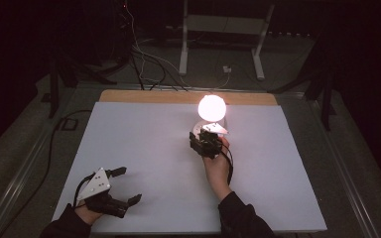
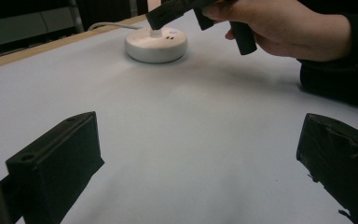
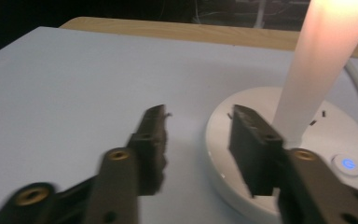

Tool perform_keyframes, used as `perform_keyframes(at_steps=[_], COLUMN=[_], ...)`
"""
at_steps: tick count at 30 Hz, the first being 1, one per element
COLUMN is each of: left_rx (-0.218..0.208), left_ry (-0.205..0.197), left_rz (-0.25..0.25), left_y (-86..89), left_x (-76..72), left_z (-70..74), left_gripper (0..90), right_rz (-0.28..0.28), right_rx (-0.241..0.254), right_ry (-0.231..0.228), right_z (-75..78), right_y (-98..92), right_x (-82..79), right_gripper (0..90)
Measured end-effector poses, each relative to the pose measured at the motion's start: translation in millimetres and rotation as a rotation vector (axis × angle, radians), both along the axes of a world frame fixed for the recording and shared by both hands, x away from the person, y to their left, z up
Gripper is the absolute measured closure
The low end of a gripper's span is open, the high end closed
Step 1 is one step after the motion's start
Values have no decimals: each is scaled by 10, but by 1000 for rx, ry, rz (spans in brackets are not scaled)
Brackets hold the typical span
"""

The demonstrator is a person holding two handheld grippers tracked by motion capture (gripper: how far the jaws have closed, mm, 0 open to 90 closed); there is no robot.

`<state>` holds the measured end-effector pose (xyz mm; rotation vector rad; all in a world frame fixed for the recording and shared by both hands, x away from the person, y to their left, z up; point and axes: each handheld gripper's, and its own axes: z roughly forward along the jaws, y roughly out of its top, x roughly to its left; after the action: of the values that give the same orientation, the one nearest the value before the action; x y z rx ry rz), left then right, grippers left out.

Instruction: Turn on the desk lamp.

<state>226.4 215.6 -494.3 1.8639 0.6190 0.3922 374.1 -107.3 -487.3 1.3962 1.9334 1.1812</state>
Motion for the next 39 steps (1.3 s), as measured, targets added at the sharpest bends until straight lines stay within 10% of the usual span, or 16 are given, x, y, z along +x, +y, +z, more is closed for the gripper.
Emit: perform_keyframes(at_steps=[17,26,39], left_rx=[0,-2,4], left_ry=[-2,-1,3], left_rz=[1,3,3], left_y=[1,0,-4], left_x=[0,4,11], left_z=[5,3,-5], left_gripper=[4,4,4], right_rz=[130,194,350], right_rx=[18,-43,-9], right_ry=[14,7,17], right_z=[131,239,389], right_y=[-21,-158,-371], right_x=[-155,-179,-257], right_gripper=[7,0,0])
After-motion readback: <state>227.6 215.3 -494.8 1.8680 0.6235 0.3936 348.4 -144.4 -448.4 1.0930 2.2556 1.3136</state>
